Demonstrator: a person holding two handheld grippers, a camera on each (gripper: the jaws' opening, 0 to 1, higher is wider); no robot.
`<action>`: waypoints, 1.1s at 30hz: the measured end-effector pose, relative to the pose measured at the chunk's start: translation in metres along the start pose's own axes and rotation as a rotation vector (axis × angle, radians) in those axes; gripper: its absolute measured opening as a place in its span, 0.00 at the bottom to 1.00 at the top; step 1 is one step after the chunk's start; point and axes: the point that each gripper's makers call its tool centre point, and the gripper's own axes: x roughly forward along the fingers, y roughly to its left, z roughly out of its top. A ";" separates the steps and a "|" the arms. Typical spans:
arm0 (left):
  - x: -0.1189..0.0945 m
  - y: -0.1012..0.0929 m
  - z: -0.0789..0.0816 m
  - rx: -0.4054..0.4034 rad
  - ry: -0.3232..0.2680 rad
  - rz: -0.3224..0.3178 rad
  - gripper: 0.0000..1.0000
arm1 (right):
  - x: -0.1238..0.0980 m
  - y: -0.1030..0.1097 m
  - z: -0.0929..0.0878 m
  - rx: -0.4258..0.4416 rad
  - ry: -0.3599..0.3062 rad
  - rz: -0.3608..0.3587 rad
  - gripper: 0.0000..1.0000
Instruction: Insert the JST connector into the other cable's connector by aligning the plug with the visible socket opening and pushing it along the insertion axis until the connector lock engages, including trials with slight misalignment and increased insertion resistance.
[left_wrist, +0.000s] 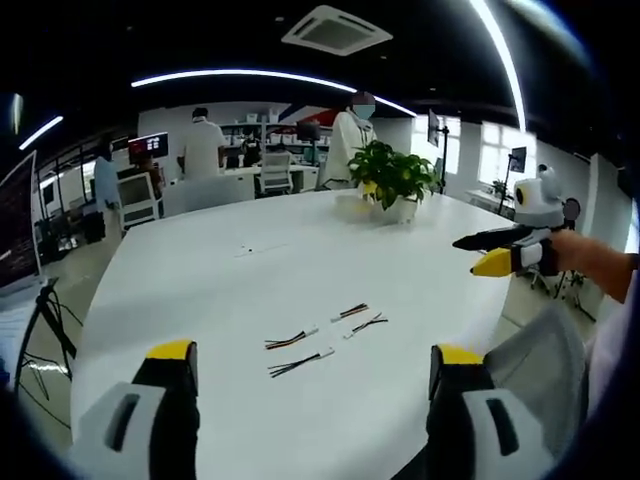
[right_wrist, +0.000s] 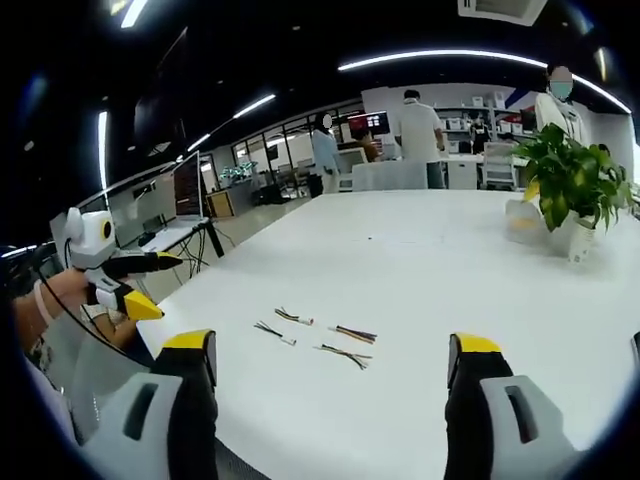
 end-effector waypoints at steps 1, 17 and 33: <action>0.001 0.000 0.001 0.001 0.000 0.000 0.94 | 0.000 0.000 0.000 -0.001 0.001 0.000 0.94; 0.018 0.000 0.013 0.064 -0.010 -0.022 0.93 | 0.017 -0.013 0.009 -0.071 0.028 0.026 0.92; 0.045 0.002 0.014 0.052 0.004 -0.090 0.86 | 0.045 -0.009 0.010 -0.109 0.041 0.100 0.86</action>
